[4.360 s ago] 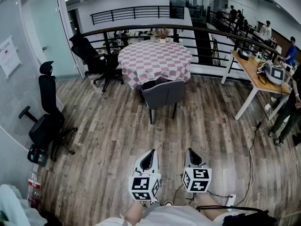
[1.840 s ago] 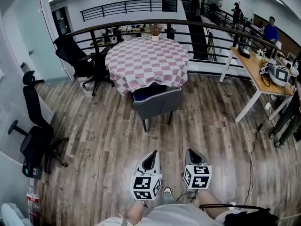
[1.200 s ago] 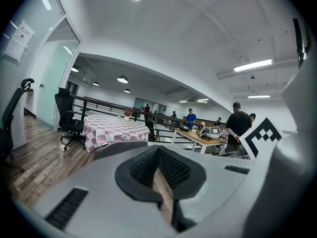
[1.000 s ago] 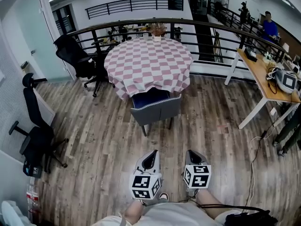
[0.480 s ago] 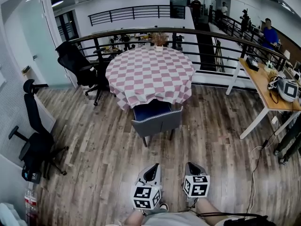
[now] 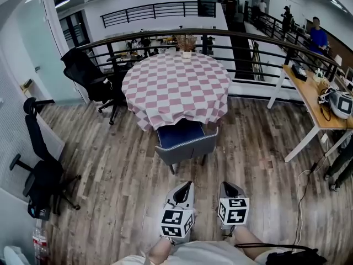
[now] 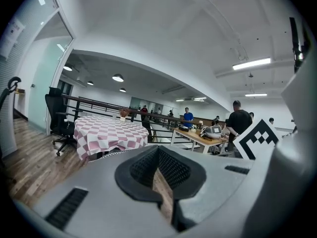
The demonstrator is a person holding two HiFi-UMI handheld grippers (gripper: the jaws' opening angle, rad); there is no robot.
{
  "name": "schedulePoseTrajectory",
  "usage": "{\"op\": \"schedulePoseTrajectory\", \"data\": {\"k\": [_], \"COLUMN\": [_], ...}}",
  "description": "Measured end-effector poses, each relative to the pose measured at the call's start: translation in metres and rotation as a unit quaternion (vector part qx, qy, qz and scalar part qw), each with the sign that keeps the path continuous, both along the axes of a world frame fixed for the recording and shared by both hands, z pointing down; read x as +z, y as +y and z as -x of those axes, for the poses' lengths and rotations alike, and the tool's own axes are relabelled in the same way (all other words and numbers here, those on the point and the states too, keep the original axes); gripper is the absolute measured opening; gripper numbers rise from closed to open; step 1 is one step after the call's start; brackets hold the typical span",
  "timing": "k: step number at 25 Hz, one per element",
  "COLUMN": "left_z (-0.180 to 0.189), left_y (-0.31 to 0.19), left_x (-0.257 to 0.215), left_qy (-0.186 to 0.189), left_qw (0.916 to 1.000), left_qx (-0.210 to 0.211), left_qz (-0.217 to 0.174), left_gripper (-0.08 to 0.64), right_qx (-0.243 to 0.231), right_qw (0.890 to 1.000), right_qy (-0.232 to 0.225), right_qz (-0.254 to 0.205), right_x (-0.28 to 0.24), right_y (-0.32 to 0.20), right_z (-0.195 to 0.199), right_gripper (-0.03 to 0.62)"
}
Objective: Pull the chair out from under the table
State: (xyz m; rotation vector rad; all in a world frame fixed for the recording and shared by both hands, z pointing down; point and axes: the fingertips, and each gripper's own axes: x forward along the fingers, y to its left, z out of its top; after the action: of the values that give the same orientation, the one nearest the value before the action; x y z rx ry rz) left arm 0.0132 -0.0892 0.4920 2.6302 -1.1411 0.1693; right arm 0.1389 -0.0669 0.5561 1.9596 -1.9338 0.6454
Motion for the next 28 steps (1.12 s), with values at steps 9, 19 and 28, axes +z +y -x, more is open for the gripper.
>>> {"op": "schedulePoseTrajectory", "data": {"k": [9,19,28], "left_z": [0.0,-0.003,0.002], "left_y": [-0.07,-0.14,-0.195], "left_x": [-0.004,-0.001,0.006], "left_qy": [-0.002,-0.011,-0.009], "left_qw": [1.0,0.9997,0.9997], "left_qx": [0.003,0.02,0.022], "left_qz": [-0.003,-0.004,-0.001], "left_gripper": [0.003,0.003,0.003], "right_qx": [-0.003,0.005,0.019], "right_qw": [1.0,1.0,1.0], "right_qy": [0.0,-0.001,0.0], "right_qz": [-0.001,-0.006,-0.011], "right_x": [-0.003,-0.007,-0.008], "right_y": [-0.069,-0.142,-0.19], "right_z": [0.005,0.01,0.012], "right_gripper": [0.018,0.018,0.018]}}
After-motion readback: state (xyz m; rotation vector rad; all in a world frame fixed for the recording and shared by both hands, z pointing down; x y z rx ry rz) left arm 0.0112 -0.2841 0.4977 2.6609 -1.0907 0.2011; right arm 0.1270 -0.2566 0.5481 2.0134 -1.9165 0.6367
